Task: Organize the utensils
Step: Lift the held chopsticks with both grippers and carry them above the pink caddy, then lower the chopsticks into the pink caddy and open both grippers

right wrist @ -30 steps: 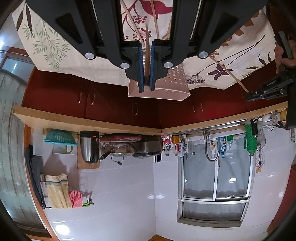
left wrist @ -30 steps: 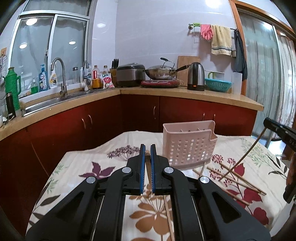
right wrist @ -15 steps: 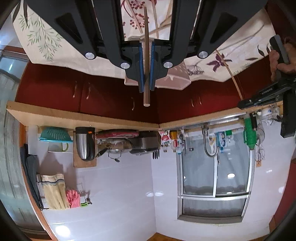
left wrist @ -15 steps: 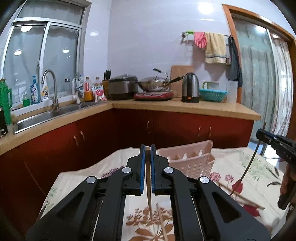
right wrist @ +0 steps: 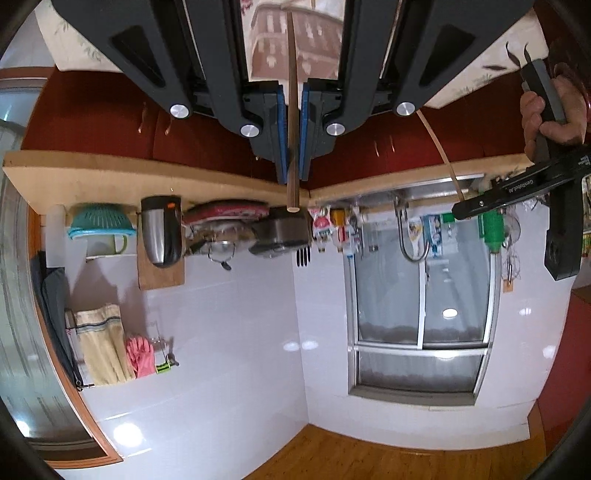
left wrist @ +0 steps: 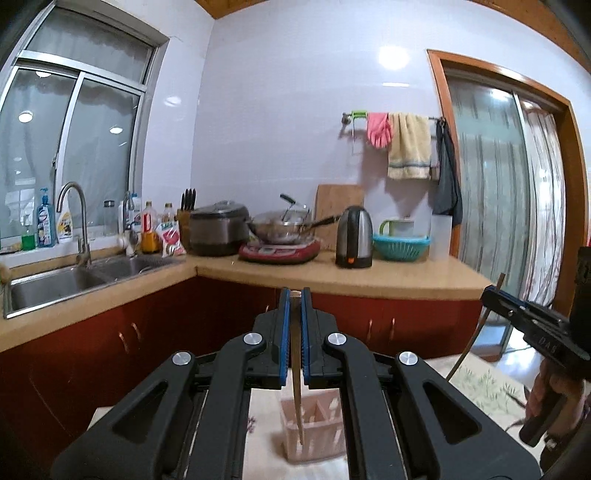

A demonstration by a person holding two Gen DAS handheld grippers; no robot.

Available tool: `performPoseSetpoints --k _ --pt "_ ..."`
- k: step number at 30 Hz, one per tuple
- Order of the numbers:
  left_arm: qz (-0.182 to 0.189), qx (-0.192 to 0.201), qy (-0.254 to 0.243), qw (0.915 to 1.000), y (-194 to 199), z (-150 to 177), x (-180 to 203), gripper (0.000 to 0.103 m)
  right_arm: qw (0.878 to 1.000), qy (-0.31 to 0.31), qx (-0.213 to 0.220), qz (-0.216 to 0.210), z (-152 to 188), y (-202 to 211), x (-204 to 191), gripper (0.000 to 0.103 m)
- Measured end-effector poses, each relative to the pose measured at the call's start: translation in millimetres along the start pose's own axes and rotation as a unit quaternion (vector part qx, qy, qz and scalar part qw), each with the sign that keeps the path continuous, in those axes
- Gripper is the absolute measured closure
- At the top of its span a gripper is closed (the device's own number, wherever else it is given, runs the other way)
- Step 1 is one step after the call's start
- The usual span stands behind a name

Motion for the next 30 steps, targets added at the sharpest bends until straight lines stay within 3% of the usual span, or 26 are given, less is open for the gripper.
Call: performPoseSetpoints --k 6,11,15,26,29,30 --pt "-0.004 0.024 -0.008 0.9997 -22.4 -23.4 7.6 0.097 1.000 -0.002 0.020 -0.005 -15.0 -24.4 5.6 0.096" --pt "-0.007 0.022 -0.003 0.9997 -50.0 -15.9 10.6 0.097 1.000 -0.007 0.013 -0.006 -3.9 -56.2 13.1 0.096" --pt "-0.010 0.006 0.004 0.9999 -77.3 6.9 9.0 0.097 1.000 -0.020 -0.007 -0.004 16.9 -81.7 22.4 0.096" --pt "-0.008 -0.086 0.035 0.9957 -122.6 87.9 -5.7 0.097 0.995 -0.050 -0.085 0.004 82.0 -114.3 38.1 0.096" --pt "-0.011 -0.098 0.037 0.9944 -124.0 99.2 -9.1 0.083 0.994 -0.046 -0.095 0.016 90.0 -112.7 39.4 0.093" --pt "-0.014 -0.100 0.038 0.9942 -123.3 102.8 -10.6 0.072 0.994 -0.043 -0.100 0.021 92.1 -110.8 39.4 0.079"
Point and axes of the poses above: each gripper's, at about its wrist camera, not at the fingertips, and y roughly against the way its jaws point, x to its right, z to its underside, the point moved 6 cm from there along -y, roughly the way its jaws point, and after that the axes turned 1 degree about -x, right-handed, at the moved point
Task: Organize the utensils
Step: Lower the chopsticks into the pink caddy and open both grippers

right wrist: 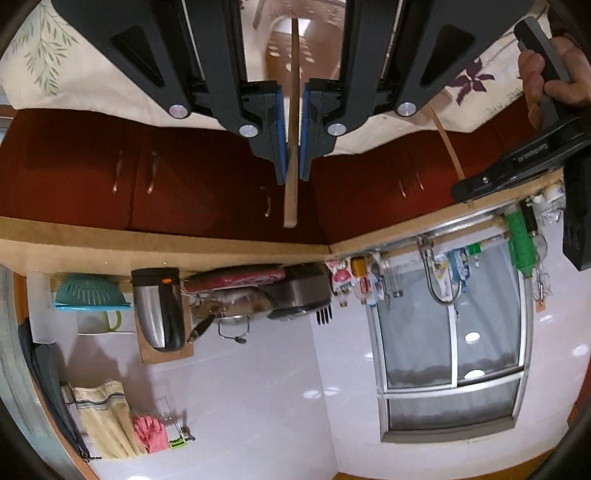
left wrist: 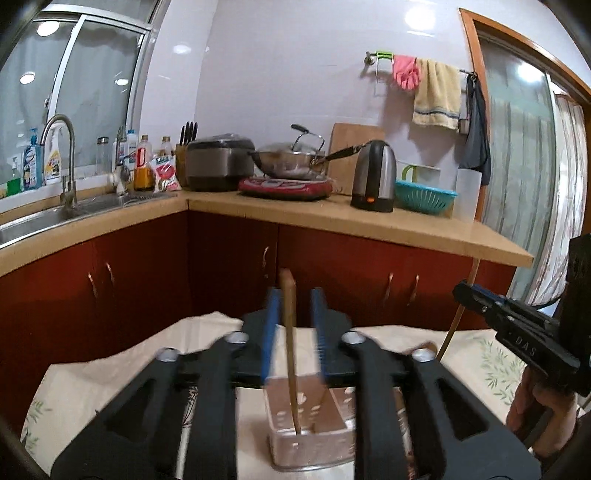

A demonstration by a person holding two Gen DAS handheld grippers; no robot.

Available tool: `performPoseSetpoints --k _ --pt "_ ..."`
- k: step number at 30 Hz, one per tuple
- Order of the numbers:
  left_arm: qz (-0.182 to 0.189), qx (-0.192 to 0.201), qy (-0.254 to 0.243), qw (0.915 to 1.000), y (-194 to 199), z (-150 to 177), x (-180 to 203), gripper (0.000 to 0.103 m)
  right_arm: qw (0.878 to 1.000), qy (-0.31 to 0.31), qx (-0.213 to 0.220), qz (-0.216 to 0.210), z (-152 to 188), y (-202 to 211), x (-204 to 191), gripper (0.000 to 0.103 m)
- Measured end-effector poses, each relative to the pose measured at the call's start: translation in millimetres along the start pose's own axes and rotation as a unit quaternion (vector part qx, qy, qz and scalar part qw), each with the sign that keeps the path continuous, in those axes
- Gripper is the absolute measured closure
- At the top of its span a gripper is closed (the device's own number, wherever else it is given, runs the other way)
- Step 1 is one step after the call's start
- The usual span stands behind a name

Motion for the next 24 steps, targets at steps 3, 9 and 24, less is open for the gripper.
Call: performPoseSetpoints --k 3,9,24 --pt "-0.003 -0.003 0.003 1.0000 4.2 7.1 -3.8 0.058 1.000 0.002 0.002 0.016 1.7 3.6 3.1 0.041" --pt "-0.010 -0.010 0.003 0.9999 22.5 16.5 -10.6 0.042 0.999 0.009 -0.015 0.043 8.3 18.0 9.9 0.031" --pt "-0.016 -0.032 -0.040 0.9986 88.1 75.7 7.9 0.031 0.996 0.001 -0.053 0.070 62.7 86.4 8.2 0.029"
Point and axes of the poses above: each gripper's, at about its wrist camera, not at the fingertips, and y roughly against the way its jaws point, x to its right, z to its underside, the point moved 6 cm from there along -y, roughly the way its jaws point, and after that the axes turned 1 degree about -x, right-handed, at the moved point
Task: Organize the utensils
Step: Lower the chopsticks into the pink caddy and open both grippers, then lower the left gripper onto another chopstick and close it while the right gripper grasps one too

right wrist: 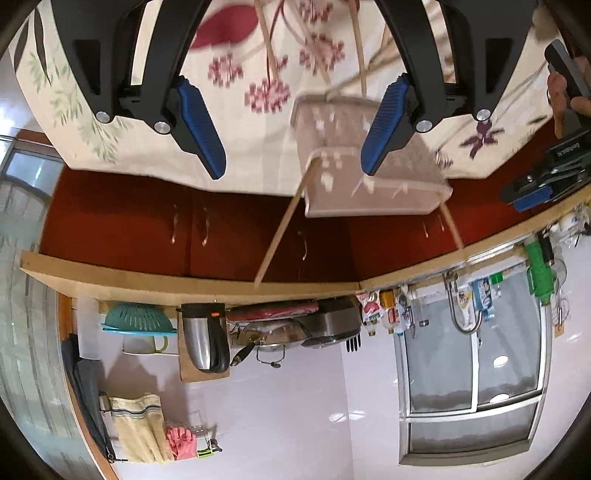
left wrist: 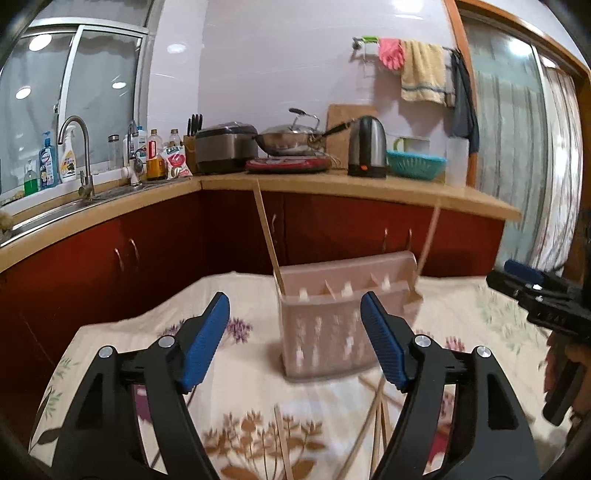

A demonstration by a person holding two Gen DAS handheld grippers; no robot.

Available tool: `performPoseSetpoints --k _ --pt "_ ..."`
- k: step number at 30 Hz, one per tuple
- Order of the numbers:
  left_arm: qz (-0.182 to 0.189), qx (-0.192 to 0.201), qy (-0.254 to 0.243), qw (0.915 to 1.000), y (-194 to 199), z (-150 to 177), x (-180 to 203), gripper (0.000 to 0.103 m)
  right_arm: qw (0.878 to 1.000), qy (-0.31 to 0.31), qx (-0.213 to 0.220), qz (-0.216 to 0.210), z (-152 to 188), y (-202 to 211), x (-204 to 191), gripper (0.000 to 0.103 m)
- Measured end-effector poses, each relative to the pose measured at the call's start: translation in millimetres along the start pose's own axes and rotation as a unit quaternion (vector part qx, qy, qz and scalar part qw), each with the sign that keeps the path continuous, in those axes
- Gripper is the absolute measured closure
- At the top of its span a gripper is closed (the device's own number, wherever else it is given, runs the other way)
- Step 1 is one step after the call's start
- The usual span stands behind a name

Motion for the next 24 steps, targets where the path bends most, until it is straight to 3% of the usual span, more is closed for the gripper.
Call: performPoseSetpoints --k 7,15,24 --pt "0.019 -0.057 -0.001 0.9982 11.5 62.4 14.7 0.033 1.000 0.000 -0.028 -0.006 52.9 29.3 -9.6 0.030" --pt "0.027 -0.122 -0.003 0.9922 13.5 126.0 22.1 0.046 0.997 -0.010 -0.075 -0.004 109.0 45.8 -6.6 0.045" --pt "0.025 -0.159 -0.021 0.9867 4.9 145.0 32.8 0.061 0.995 -0.031 -0.090 -0.008 131.2 55.4 4.3 0.049"
Point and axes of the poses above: each gripper's, at about its wrist camera, not at the fingertips, and y roughly against the way its jaws point, x to its right, z to its underside, the point moved 6 cm from there along -y, roughly the way its jaws point, and after that the axes turned 1 degree about -x, right-handed, at the moved point
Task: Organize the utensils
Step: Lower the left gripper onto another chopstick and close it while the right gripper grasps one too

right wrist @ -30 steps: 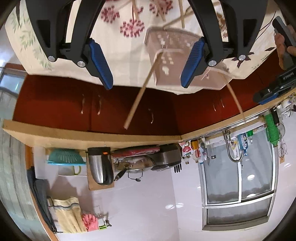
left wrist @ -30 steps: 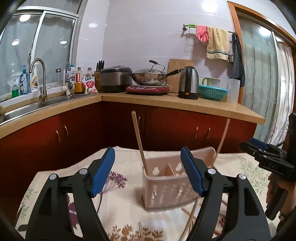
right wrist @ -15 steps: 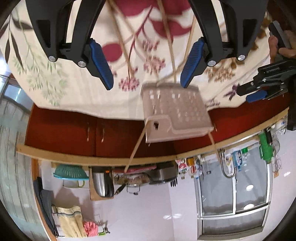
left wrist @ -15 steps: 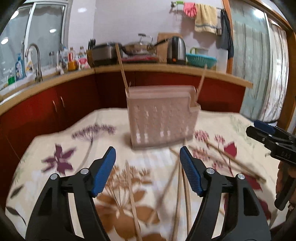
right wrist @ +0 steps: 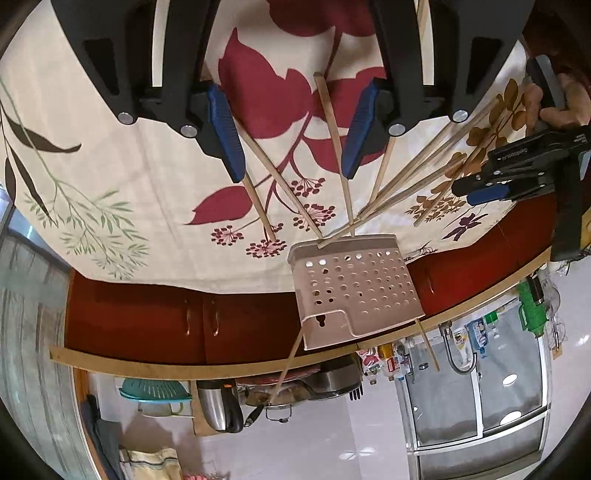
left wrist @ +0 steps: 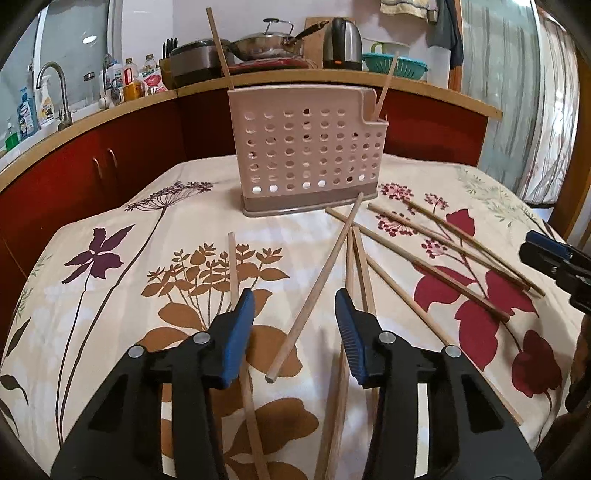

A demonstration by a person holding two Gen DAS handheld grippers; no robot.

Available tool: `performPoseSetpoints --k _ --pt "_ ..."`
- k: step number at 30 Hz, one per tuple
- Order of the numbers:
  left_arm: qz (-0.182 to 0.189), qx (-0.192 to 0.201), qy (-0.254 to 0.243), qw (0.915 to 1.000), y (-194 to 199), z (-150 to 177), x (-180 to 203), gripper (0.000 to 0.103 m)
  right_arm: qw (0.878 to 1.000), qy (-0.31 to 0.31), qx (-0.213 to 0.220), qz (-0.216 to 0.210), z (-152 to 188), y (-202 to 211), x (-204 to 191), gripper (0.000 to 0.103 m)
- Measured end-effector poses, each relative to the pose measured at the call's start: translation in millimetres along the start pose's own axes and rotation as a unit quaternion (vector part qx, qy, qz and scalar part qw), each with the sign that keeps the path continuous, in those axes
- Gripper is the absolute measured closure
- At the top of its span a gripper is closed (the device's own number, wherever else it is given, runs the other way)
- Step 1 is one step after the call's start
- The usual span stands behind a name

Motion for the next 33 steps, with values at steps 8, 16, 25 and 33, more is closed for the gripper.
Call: performPoseSetpoints --k 8,16,25,33 --pt "0.002 -0.065 -0.007 0.9978 -23.3 7.4 2.9 0.067 1.000 -0.012 0.005 -0.007 0.3 2.3 6.3 0.049" --pt "0.020 -0.093 0.006 0.9954 -29.6 15.6 -1.0 0.090 1.000 -0.013 -0.001 -0.009 2.1 -1.5 6.2 0.049" --pt "0.012 -0.079 0.006 0.9968 -10.4 31.2 -1.6 0.093 1.000 0.009 -0.020 -0.018 10.4 -4.0 -8.6 0.049" --pt "0.006 -0.075 0.018 0.9970 8.4 48.1 -8.9 0.096 0.998 0.025 -0.053 -0.029 27.5 -10.6 -23.6 0.057"
Point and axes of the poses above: each gripper's, at about its wrist camera, not at the fingertips, and y roughly against the way its jaws point, x to its right, z to its underside, the point moved 6 cm from there along -y, roughly the way its jaws point, and after that the axes turned 1 degree about -x, right-handed, at the moved point
